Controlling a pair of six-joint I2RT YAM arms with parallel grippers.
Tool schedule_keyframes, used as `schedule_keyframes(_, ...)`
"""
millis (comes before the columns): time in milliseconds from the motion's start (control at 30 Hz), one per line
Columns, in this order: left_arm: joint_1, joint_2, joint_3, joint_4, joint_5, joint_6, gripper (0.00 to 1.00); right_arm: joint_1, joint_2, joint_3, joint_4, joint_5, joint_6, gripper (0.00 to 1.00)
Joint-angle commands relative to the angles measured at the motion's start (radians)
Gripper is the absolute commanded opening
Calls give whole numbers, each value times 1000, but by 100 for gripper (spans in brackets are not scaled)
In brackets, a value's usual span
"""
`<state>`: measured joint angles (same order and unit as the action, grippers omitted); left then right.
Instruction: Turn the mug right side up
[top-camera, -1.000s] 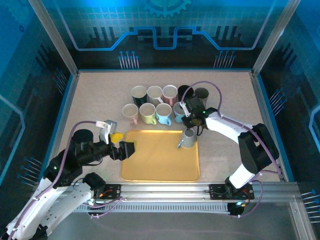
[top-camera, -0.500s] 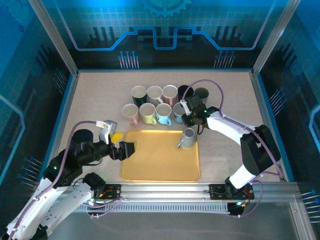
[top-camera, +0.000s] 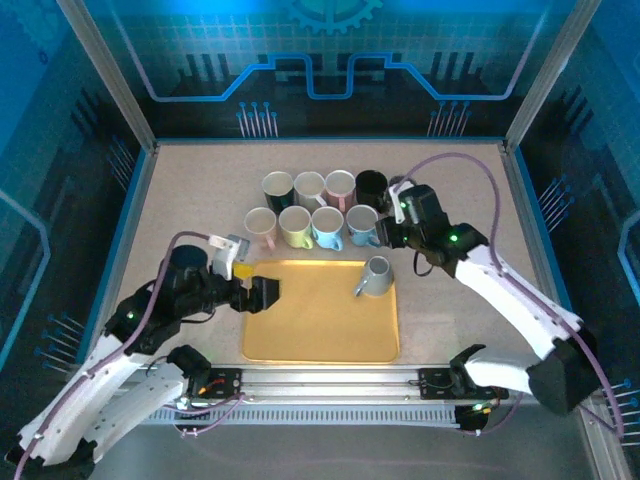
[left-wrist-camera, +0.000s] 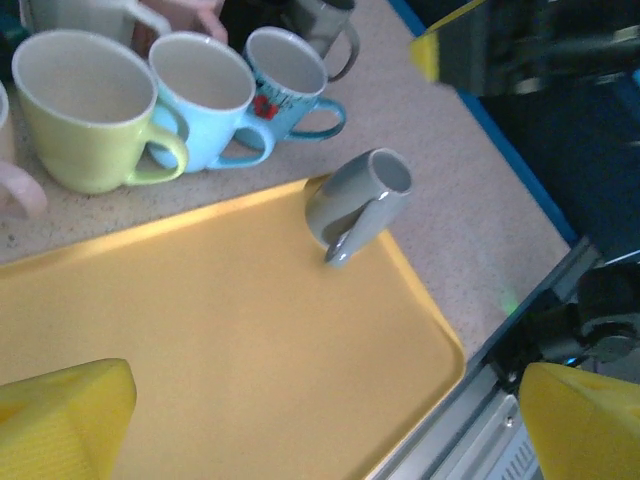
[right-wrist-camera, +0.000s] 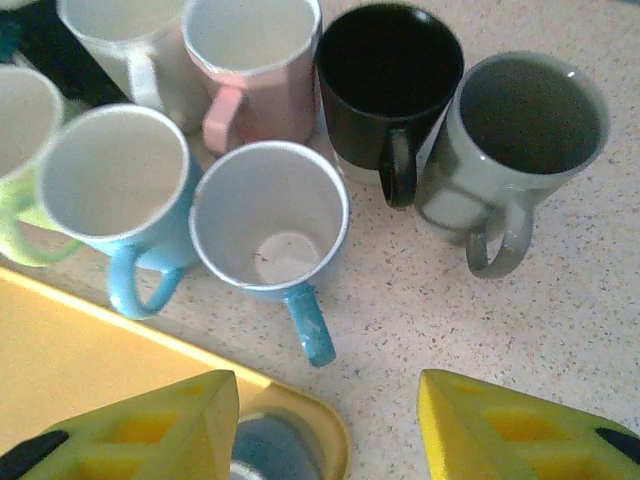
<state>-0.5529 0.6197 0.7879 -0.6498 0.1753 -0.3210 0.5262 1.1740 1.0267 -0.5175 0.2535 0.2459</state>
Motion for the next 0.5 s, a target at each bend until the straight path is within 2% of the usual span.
schedule_keyframes(0,-18,63,52,-42,-84,49,99,29,-99,-36,-72,-10,79,52)
schedule_keyframes(67,-90,152,101,-98,-174,68,99,31,-173,-64,-60,-37,102,54)
schedule_keyframes(200,-357,345,193,-133,-399,94,99,32,-296,-98,-50,-77,124,58)
schedule_keyframes(333,-470,564,309,-92,-422,107,99,32,-397,-113,-67,-88,138,59)
schedule_keyframes(467,-506,781,448,-54,-410,142,99,31,-504,-139,-79,-78,154,64)
